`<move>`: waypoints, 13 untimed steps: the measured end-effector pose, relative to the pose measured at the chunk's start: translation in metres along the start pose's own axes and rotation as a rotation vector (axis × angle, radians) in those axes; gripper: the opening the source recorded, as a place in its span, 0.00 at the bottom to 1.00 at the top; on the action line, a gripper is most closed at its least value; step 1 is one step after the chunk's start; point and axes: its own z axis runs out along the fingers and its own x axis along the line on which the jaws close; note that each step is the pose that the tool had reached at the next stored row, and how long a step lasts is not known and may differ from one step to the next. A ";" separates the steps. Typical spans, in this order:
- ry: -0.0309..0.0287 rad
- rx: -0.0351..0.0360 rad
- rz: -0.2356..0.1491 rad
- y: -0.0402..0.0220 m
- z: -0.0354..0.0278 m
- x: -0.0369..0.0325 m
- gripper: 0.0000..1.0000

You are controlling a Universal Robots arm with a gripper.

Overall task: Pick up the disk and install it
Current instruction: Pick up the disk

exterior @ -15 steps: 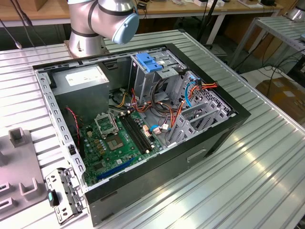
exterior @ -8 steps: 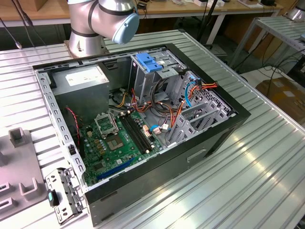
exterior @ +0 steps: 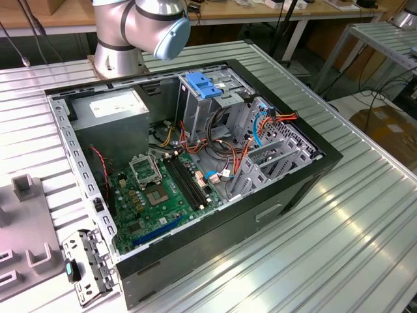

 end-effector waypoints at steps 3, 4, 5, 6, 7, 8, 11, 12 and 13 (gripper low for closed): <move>0.0000 0.0000 0.000 -0.0029 0.0000 -0.0001 0.37; 0.0000 0.0000 0.000 -0.0040 -0.0001 -0.0001 0.37; 0.0000 0.0001 0.000 -0.0051 0.0000 -0.0001 0.37; 0.0000 0.0001 0.000 -0.0059 0.0000 -0.0001 0.37; 0.0000 0.0000 0.000 -0.0068 -0.0001 -0.0002 0.37; 0.0000 0.0000 0.000 -0.0070 -0.0001 0.0000 0.37; 0.0000 0.0000 0.000 -0.0073 -0.0001 0.0018 0.37; 0.0001 0.0000 0.000 -0.0074 -0.0002 0.0031 0.37; 0.0000 0.0000 0.000 -0.0076 -0.0002 0.0043 0.37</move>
